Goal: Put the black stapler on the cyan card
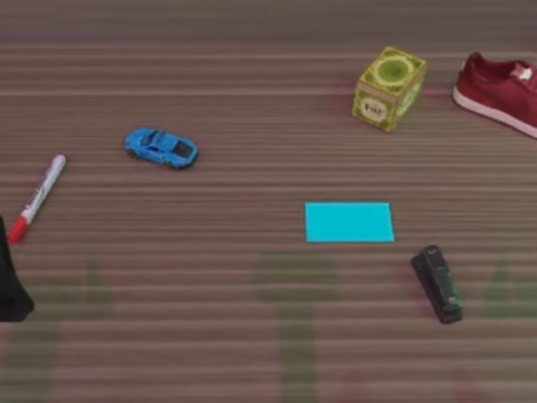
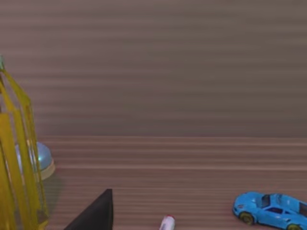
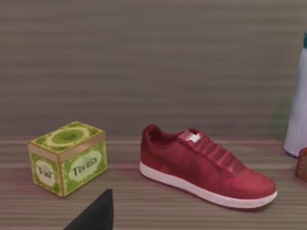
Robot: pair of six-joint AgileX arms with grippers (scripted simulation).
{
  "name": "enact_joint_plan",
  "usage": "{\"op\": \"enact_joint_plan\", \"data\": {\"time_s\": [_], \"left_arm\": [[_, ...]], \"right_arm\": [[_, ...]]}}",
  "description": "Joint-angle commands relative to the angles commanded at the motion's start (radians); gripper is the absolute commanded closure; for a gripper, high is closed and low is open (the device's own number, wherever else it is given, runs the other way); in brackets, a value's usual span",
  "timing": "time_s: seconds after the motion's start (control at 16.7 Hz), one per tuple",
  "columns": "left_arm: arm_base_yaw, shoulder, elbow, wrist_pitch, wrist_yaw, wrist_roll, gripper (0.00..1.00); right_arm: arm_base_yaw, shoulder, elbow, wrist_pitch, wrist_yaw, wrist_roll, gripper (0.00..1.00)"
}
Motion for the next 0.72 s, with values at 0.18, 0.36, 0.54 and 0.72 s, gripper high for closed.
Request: {"op": "enact_joint_plan", "data": {"time_s": [0.18, 0.36, 0.54, 0.72], "left_arm": [[0.000, 0.000, 0.000, 0.000, 0.000, 0.000, 0.00], [0.000, 0.000, 0.000, 0.000, 0.000, 0.000, 0.00], [0.000, 0.000, 0.000, 0.000, 0.000, 0.000, 0.00], [0.000, 0.000, 0.000, 0.000, 0.000, 0.000, 0.00]], "right_arm": [[0.004, 0.010, 0.010, -0.008, -0.001, 0.001, 0.00], [0.031, 0.105, 0.100, -0.074, -0.004, 0.010, 0.00], [0.076, 0.295, 0.260, -0.193, -0.004, 0.025, 0.00], [0.132, 0.570, 0.457, -0.349, -0.002, 0.039, 0.00]]}}
